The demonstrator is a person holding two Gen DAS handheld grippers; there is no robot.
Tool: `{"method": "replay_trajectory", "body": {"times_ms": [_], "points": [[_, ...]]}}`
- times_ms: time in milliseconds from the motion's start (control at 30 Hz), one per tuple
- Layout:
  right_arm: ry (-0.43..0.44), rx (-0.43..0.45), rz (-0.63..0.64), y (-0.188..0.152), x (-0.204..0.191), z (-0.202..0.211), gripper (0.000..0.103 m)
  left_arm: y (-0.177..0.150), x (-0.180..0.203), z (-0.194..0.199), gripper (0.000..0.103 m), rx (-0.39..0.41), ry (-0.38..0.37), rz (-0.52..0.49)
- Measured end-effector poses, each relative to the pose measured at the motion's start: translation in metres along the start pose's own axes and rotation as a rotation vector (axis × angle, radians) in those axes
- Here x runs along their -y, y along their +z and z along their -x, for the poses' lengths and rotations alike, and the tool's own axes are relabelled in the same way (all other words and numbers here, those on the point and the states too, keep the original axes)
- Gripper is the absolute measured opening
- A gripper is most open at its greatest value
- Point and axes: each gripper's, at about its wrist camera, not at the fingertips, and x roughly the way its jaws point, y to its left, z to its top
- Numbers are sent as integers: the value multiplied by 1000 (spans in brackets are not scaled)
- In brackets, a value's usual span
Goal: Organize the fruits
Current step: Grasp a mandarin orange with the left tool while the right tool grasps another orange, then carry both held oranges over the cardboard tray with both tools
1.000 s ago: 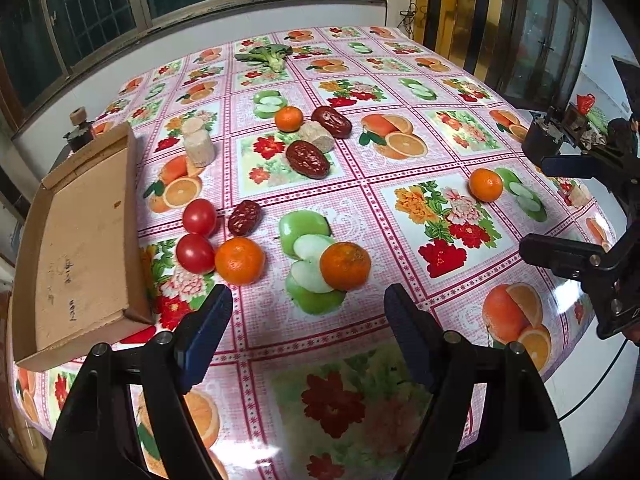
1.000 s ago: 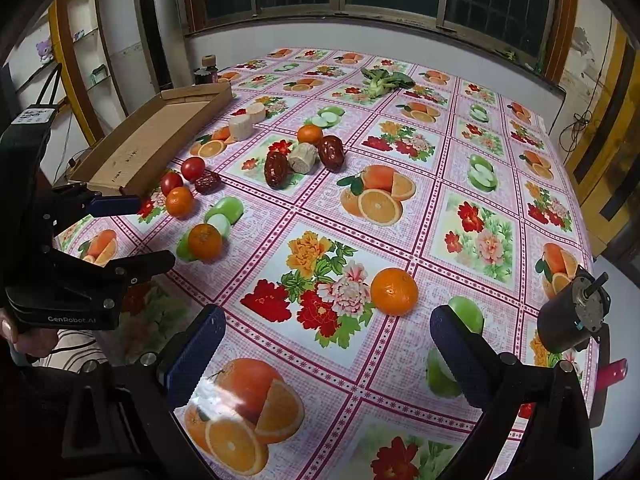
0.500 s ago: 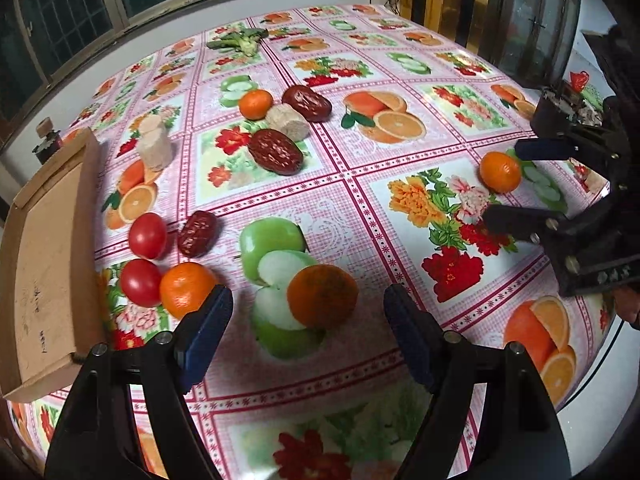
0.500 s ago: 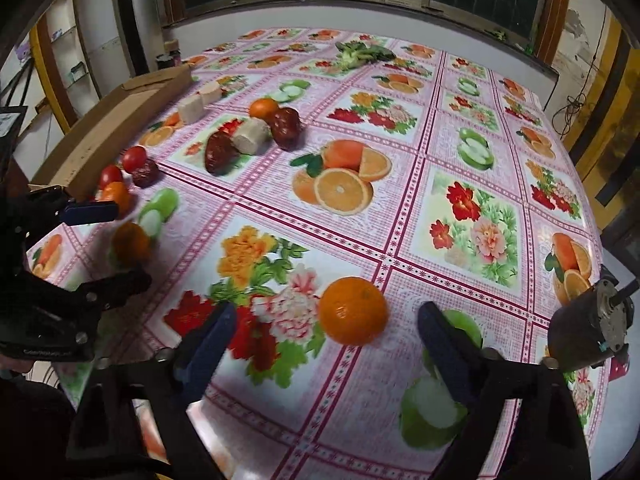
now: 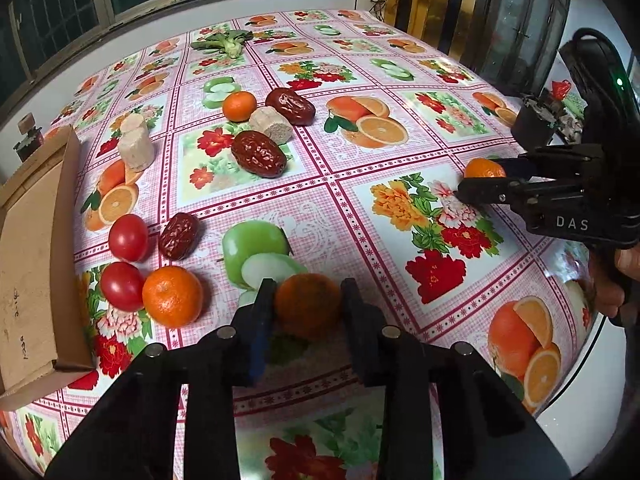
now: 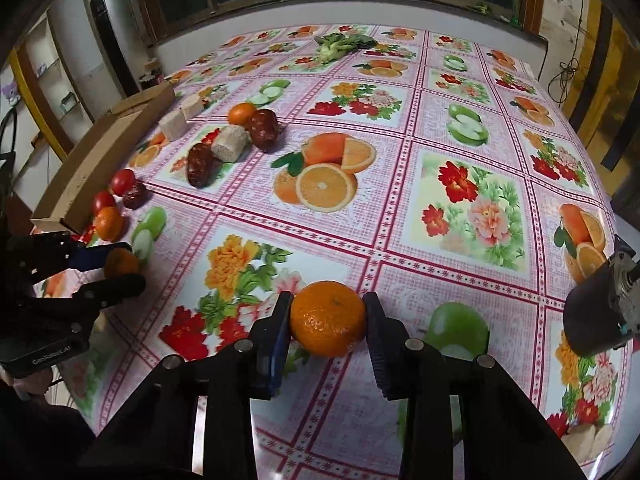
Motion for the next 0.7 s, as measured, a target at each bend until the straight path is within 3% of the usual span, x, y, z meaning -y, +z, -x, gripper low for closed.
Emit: {"method": "replay_trajectory", "body": {"times_ms": [333,700], "points": [[51,71,76,11,-48,25,35,-13,-35,33,29,46,-29,89],[123,77,157,24,-105,22,35,-24,-76,61,29,98,6,163]]}}
